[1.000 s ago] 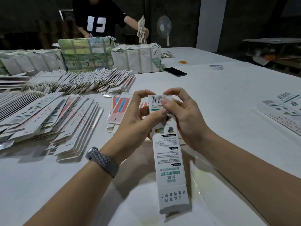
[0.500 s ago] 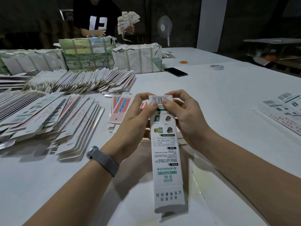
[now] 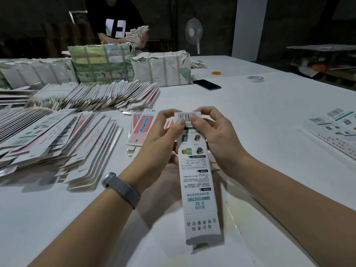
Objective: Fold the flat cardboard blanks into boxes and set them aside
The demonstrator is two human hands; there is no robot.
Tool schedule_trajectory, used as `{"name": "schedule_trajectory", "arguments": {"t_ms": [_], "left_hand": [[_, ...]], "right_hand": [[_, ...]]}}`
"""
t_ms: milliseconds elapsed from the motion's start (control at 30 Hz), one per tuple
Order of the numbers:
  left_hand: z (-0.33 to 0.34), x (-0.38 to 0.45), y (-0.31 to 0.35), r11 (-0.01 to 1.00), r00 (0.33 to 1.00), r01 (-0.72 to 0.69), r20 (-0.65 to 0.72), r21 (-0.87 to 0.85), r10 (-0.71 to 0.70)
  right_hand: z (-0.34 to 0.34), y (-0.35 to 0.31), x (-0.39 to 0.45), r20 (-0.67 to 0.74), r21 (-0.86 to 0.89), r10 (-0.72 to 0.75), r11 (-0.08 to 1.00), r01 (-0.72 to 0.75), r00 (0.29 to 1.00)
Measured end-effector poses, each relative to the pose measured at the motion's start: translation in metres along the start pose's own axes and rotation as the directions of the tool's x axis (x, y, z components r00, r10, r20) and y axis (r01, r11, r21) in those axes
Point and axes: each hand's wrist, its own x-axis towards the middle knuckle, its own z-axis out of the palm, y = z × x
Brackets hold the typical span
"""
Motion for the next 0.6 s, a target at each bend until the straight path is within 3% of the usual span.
{"name": "schedule_trajectory", "arguments": {"t_ms": [100,233,333,500,600], "left_hand": [[0.0,0.0,0.0,1.0,1.0,-0.006,-0.025,0.002,0.006],[0.0,0.003,-0.003,1.0,0.998,0.0,-0.068,0.022,0.001],[-0.003,0.004,-0.006,0.998,0.993,-0.031,-0.114,0.051,0.037],[-0.008,0.006,-0.008,0.993,0.978,-0.083,-0.186,0.079,0.097],[-0.007,0.007,-0.01,0.994,0.982,-0.096,-0.159,0.053,0.103]], "right_hand": [[0.0,0.004,0.001,-0.03,-0.069,-0.004,0.998,0.002,1.0],[-0.002,0.004,0.003,-0.123,-0.364,-0.101,0.93,0.049,0.987],[-0.001,0.003,-0.001,-0.102,-0.507,-0.175,0.856,0.1,0.979],[0.002,0.0,-0.007,0.037,-0.551,-0.076,0.831,0.084,0.996],[0.001,-0.003,-0.005,0.039,-0.519,-0.015,0.854,0.033,0.999]]}}
